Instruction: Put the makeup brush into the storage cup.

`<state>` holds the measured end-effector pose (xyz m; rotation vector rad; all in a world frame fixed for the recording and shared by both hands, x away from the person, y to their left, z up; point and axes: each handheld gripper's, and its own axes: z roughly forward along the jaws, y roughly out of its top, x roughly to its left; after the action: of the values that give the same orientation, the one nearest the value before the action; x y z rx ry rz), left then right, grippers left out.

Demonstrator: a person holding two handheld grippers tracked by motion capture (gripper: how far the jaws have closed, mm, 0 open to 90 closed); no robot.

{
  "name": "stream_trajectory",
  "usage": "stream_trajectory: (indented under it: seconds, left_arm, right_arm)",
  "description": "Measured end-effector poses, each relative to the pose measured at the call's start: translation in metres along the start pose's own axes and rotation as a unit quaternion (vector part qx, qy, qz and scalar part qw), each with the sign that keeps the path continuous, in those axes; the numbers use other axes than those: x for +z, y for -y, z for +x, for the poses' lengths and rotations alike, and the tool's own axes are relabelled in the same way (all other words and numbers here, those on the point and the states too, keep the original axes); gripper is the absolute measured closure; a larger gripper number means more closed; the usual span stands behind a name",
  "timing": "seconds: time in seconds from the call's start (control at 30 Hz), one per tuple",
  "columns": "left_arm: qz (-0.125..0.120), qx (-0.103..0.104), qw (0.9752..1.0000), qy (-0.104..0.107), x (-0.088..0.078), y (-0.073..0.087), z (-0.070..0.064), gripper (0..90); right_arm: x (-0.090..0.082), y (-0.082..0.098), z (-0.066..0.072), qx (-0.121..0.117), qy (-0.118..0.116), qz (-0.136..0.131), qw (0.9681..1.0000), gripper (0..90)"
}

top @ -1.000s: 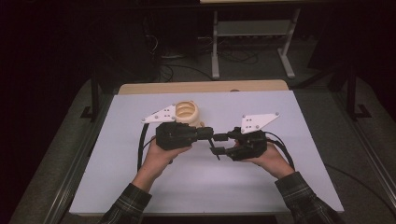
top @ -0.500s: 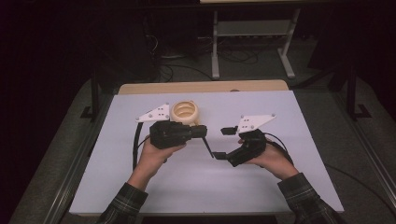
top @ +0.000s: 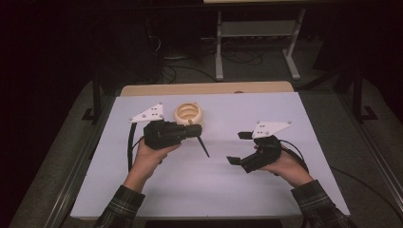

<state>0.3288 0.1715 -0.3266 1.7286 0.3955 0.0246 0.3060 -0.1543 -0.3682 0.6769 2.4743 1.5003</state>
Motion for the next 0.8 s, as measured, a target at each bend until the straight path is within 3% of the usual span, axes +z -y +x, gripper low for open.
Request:
stream_trajectory:
  seconds: [0.5,0.8]
  left_arm:
    - [0.007,0.003,0.9998,-0.02,-0.009,0.001,0.006,83.8]
    - [0.009,0.009,0.9993,-0.034,-0.014,-0.003,0.007,83.8]
  right_arm:
    - [-0.013,0.027,-0.001,0.023,0.028,0.009,0.9993,4.8]
    - [-0.019,0.039,0.0,0.025,0.043,0.011,0.9987,3.9]
